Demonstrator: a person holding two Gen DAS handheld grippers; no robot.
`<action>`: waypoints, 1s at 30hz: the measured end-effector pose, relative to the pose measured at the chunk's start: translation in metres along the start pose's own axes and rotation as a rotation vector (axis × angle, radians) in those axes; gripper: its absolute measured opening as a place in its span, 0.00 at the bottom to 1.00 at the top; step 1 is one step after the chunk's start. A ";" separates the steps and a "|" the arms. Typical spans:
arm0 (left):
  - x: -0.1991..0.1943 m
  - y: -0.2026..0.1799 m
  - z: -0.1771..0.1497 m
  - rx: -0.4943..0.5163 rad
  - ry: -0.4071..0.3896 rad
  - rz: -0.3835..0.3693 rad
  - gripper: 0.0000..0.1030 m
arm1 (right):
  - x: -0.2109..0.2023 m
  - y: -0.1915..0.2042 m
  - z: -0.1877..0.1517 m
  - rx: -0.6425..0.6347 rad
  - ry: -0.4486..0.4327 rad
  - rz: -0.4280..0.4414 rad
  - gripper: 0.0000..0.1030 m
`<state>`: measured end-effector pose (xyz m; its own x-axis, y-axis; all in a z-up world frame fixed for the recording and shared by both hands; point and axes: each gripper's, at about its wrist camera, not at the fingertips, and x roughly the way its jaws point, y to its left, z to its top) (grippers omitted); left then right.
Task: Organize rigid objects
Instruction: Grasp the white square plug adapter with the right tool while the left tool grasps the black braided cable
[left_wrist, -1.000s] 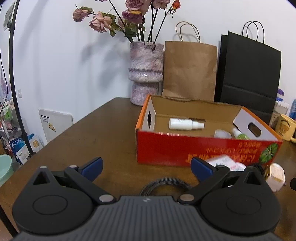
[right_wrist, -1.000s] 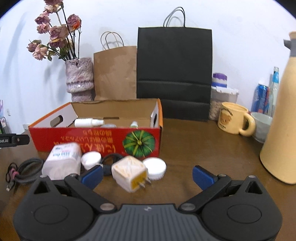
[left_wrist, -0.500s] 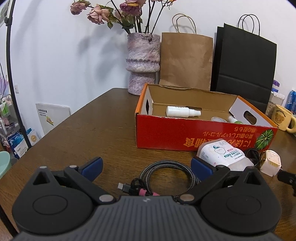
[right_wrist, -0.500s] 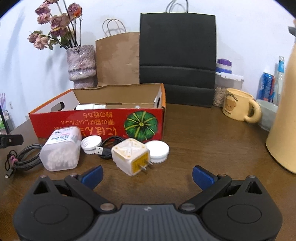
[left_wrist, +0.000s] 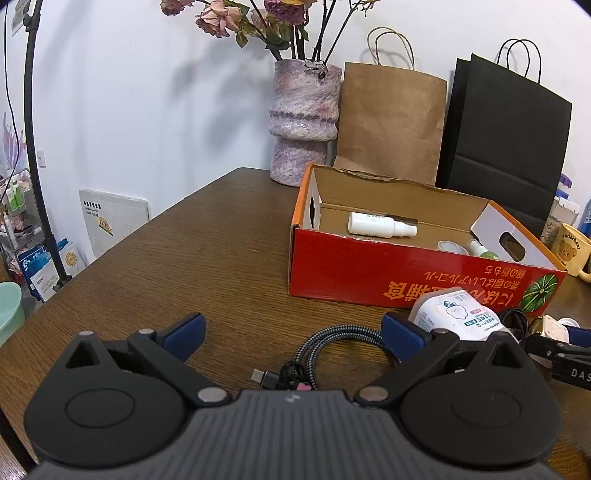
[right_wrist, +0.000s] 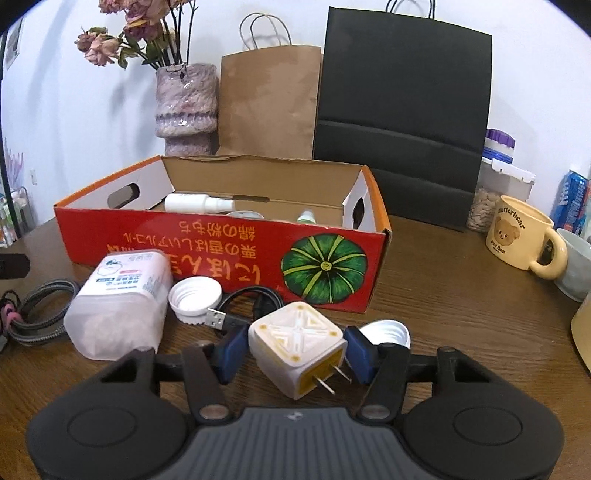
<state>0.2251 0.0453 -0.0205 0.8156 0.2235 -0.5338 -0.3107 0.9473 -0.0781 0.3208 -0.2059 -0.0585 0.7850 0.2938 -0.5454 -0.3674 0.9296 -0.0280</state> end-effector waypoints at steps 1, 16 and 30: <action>0.000 0.000 0.000 0.001 0.000 0.000 1.00 | -0.001 -0.001 -0.001 0.007 -0.004 0.000 0.55; 0.000 0.007 0.003 -0.014 -0.001 0.001 1.00 | -0.037 0.003 -0.014 0.036 -0.116 -0.060 0.55; -0.005 0.016 0.002 0.014 -0.009 -0.016 1.00 | -0.075 0.012 -0.034 0.065 -0.156 -0.088 0.55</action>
<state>0.2166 0.0598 -0.0175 0.8247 0.2102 -0.5250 -0.2905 0.9540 -0.0744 0.2412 -0.2246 -0.0463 0.8823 0.2366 -0.4069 -0.2647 0.9642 -0.0133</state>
